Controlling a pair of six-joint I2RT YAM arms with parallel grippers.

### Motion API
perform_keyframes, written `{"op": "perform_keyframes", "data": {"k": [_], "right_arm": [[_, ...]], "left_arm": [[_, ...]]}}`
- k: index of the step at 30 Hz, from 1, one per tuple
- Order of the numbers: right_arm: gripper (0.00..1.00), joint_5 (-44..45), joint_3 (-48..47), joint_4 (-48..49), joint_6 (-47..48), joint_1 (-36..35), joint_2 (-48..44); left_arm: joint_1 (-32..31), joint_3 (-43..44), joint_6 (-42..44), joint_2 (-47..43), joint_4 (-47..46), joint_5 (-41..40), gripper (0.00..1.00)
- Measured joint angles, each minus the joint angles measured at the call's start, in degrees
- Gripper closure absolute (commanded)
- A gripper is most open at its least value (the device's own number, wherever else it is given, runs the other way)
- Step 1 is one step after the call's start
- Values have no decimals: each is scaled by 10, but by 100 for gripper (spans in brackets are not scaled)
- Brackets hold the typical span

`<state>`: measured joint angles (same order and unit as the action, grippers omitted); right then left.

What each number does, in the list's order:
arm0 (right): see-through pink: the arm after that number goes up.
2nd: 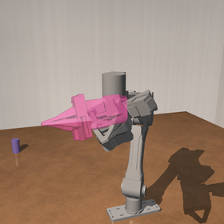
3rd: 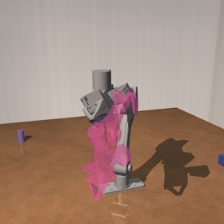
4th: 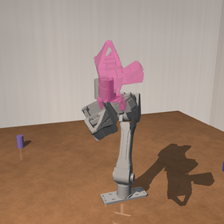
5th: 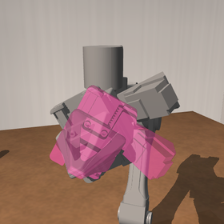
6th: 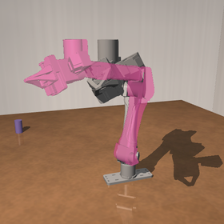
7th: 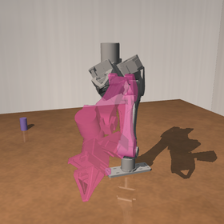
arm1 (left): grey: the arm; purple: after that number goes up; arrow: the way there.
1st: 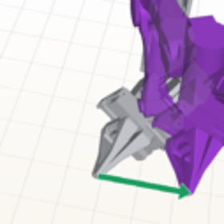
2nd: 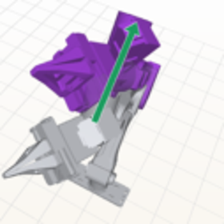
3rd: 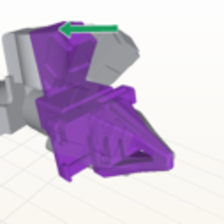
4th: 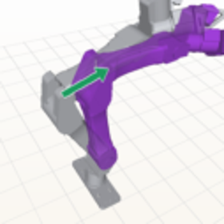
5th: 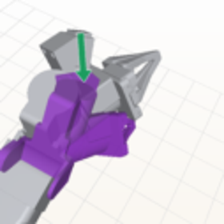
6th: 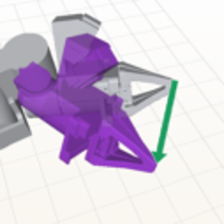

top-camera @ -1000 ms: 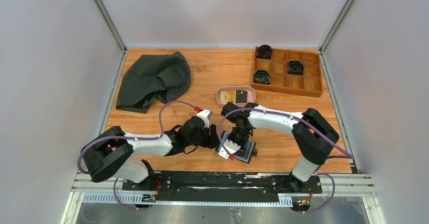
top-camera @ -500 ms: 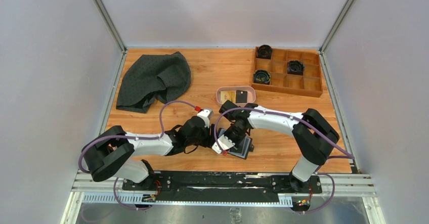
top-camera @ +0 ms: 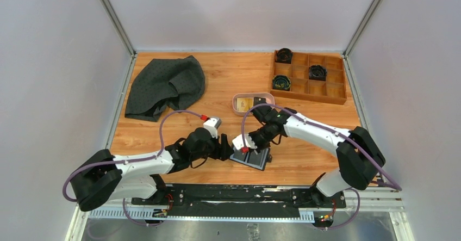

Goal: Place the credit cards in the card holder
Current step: Insert the credit card into the card holder.

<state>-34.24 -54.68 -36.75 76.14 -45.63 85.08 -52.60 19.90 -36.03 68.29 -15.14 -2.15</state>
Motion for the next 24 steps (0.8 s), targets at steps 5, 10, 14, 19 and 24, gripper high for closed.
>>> {"op": "perform_keyframes", "data": {"k": [5, 10, 14, 19, 24], "right_arm": [[99, -101, 7, 0, -89, 59, -5], [99, -156, 7, -1, -167, 82, 11], [100, -175, -6, -1, -224, 83, 42], [100, -183, -8, 6, -268, 84, 49], [100, -183, -8, 13, -290, 84, 52]], "left_arm": [[0, -5, -7, -45, 2, 7, 26], [0, -5, -15, -45, 0, 27, 31], [0, -3, -22, -28, -8, 37, 40], [0, 6, -25, -2, -12, 46, 46], [0, 15, -30, 25, -23, 58, 47]]}}
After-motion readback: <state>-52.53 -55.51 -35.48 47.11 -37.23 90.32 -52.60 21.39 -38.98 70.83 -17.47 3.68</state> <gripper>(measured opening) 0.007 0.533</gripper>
